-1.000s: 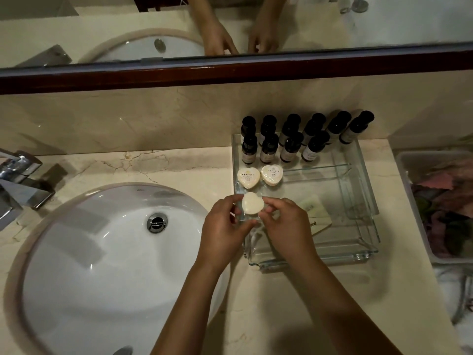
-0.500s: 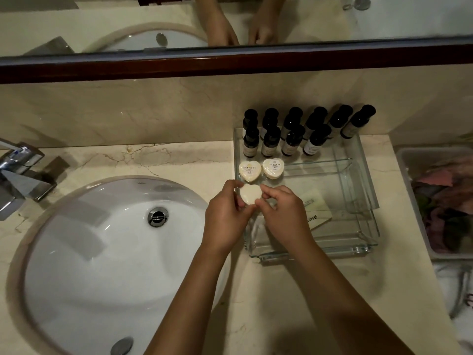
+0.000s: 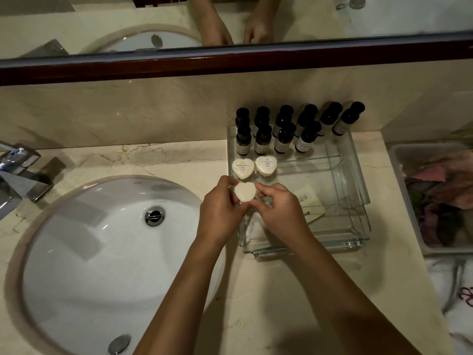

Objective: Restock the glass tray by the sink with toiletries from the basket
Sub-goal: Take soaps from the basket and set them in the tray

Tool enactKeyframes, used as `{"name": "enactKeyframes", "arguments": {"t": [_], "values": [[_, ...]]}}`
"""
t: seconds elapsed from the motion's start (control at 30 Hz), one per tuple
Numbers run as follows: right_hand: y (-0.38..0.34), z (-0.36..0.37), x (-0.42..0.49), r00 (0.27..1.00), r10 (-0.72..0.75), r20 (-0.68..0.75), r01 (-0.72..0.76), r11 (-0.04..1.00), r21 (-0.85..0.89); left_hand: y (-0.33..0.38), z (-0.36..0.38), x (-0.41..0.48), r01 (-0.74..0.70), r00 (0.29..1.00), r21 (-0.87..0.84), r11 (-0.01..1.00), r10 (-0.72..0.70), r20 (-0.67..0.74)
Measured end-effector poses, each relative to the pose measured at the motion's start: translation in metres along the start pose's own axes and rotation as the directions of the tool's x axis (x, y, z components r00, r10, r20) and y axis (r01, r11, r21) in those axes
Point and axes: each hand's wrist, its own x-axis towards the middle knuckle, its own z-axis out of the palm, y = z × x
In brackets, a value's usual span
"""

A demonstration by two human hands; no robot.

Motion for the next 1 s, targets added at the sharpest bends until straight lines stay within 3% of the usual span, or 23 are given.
{"name": "enactKeyframes", "arguments": {"t": [0.47, 0.63, 0.8, 1.0], "values": [[0.003, -0.008, -0.003, 0.997, -0.01, 0.082, 0.01, 1.0, -0.004, 0.005, -0.002, -0.001, 0.056, 0.998, 0.05, 0.997, -0.056, -0.013], [0.012, -0.021, -0.02, 1.0, -0.024, -0.02, 0.025, 0.998, 0.058, 0.008, -0.005, -0.013, 0.103, 0.995, 0.036, 0.994, -0.103, -0.004], [0.046, -0.054, -0.054, 0.987, 0.091, -0.136, -0.057, 0.97, 0.236, -0.002, -0.009, -0.043, 0.179, 0.984, 0.015, 0.984, -0.179, 0.01], [0.082, -0.107, -0.091, 0.979, 0.132, -0.156, -0.104, 0.979, 0.174, -0.007, -0.007, -0.074, 0.282, 0.958, 0.006, 0.959, -0.282, 0.045]]}}
